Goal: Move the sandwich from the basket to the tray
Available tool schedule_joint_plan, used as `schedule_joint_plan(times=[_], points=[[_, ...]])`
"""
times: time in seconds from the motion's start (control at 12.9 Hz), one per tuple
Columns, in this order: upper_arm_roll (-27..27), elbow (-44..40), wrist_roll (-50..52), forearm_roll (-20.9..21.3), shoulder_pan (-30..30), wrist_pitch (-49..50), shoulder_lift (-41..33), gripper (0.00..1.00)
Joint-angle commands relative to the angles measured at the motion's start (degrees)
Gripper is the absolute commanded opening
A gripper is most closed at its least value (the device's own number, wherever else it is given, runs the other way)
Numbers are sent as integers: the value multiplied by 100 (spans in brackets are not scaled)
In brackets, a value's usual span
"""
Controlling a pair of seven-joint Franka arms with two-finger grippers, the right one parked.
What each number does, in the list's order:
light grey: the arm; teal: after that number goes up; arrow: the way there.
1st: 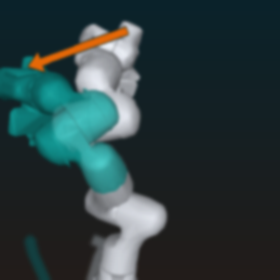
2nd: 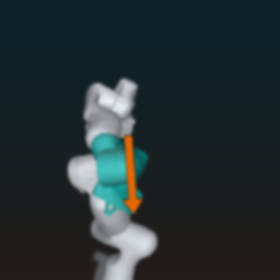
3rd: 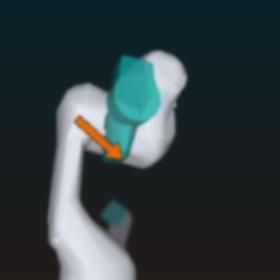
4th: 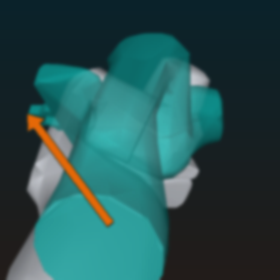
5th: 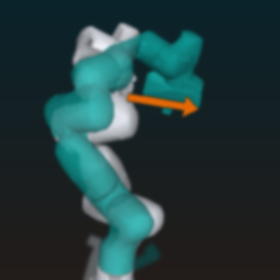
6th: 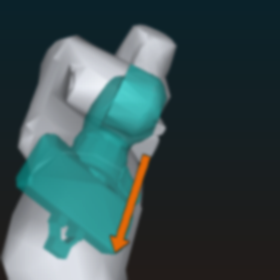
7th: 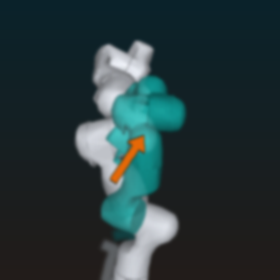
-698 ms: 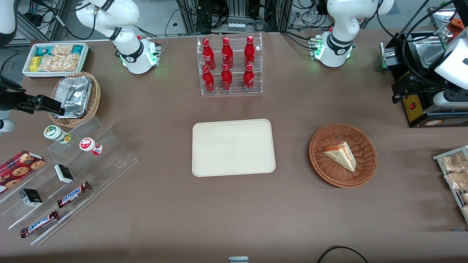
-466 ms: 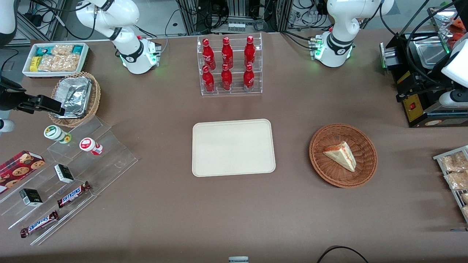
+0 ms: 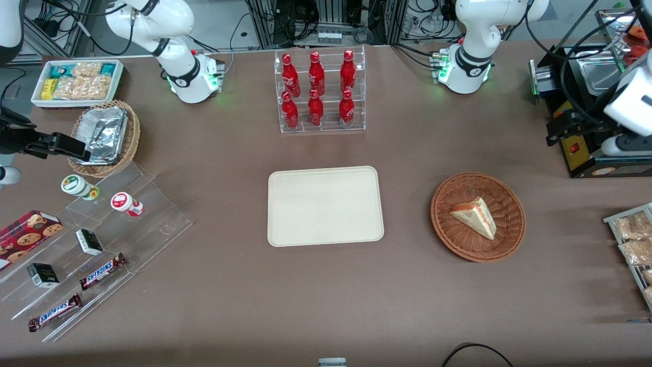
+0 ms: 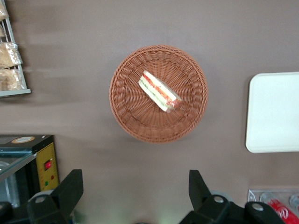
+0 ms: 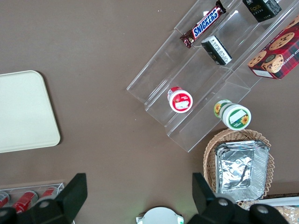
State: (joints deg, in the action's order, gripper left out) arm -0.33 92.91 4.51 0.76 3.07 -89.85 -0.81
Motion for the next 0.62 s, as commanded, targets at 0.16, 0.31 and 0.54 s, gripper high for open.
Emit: schedule_joint_plan(times=[0.16, 0.31, 0.54], points=[[-46, 1578, 1146, -68, 54, -1690, -253, 100], [-46, 2158, 1683, -85, 124, -2542, -235, 100], [-55, 3046, 2860, -85, 317, -4037, -86, 100]])
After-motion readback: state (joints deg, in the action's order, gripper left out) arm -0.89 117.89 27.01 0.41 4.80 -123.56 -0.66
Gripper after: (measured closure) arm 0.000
